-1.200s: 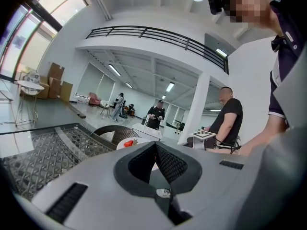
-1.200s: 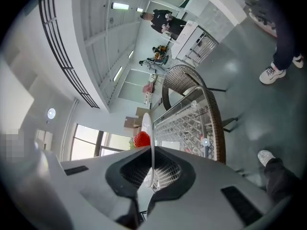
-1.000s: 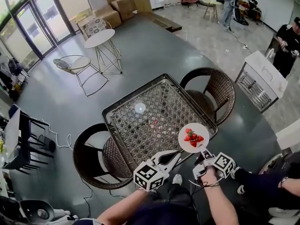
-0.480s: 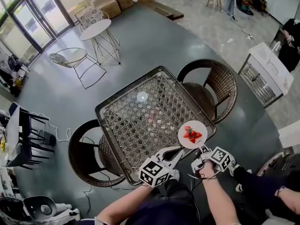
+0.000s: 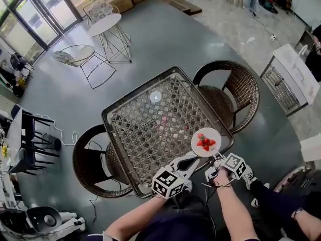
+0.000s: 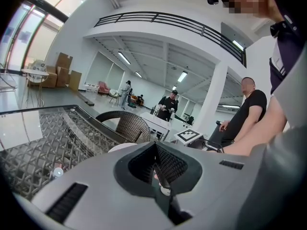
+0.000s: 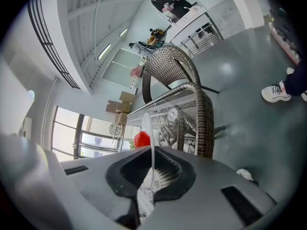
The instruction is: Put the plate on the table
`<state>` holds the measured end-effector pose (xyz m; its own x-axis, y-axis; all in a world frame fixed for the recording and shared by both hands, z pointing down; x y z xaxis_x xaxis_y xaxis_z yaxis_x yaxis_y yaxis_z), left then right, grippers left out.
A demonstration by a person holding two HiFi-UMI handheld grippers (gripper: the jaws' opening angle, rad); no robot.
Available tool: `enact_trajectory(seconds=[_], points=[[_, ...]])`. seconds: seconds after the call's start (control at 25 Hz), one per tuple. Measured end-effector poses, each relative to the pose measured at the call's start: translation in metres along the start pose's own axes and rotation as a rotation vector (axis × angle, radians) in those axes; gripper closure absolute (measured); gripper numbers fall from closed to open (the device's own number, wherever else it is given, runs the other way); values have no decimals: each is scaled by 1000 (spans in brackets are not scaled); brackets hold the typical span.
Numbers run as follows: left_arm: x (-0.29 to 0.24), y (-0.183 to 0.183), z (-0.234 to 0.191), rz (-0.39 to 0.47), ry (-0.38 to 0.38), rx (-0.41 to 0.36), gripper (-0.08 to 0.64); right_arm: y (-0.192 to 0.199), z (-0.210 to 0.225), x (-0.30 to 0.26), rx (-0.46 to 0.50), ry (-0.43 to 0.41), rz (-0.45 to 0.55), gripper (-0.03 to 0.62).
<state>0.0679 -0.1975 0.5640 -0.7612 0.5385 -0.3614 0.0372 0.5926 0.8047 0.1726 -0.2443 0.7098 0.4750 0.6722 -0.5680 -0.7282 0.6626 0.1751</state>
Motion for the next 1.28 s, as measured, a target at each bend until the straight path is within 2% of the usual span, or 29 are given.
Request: enact_trajectory(seconds=[0.76, 1.08, 1.28], points=[[-11, 1, -24, -31, -46, 26, 554, -3, 1, -41, 39, -3, -72, 577], [-4, 7, -28, -54, -59, 30, 554, -3, 6, -51, 140, 58, -102, 577], [-1, 10, -25, -58, -54, 33, 554, -5, 8, -54, 218, 131, -113, 560]])
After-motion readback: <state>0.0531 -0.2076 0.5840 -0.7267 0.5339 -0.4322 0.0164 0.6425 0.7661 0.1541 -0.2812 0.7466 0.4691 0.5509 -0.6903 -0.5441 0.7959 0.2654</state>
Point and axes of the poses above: the fingertips, and each gripper's own axes: x backward along the fingers, z to its right, y out of its underside, the point moved 1 cm from there along x, backward along the fingers, and after that the axes turned 4 degrees about x, right-handed, at the moved point
